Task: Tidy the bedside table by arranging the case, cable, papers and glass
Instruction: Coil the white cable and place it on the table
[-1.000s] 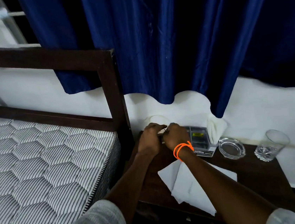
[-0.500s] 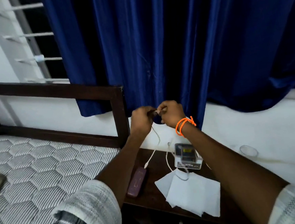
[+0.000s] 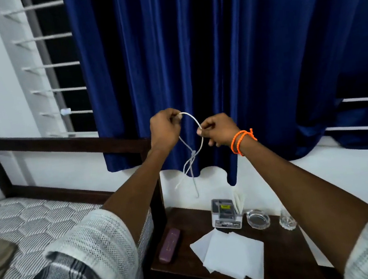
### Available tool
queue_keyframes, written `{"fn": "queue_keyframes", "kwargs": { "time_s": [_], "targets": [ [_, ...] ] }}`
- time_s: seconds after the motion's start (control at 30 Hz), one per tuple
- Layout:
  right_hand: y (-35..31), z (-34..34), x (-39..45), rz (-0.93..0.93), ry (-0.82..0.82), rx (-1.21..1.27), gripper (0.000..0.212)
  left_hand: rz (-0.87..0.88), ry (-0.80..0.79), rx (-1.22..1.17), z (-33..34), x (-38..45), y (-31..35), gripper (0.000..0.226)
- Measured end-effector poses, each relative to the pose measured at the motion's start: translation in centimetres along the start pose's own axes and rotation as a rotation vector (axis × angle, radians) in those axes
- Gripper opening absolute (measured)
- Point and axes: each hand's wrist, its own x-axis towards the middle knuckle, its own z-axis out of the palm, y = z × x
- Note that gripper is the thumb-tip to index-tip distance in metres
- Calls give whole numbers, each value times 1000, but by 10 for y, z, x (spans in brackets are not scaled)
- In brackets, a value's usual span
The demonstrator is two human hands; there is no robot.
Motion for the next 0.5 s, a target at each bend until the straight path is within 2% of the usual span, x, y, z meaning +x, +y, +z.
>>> {"fn": "queue_keyframes", "kwargs": {
  "time_s": [0.3,0.5],
  "targets": [
    [-10,-60,-9,29,114,140,7,10,-38,-145,1,7,42,13],
    [-19,-78,-16,-6,96,293,7,64,-88,-225,3,8,76,13]
  ]
}}
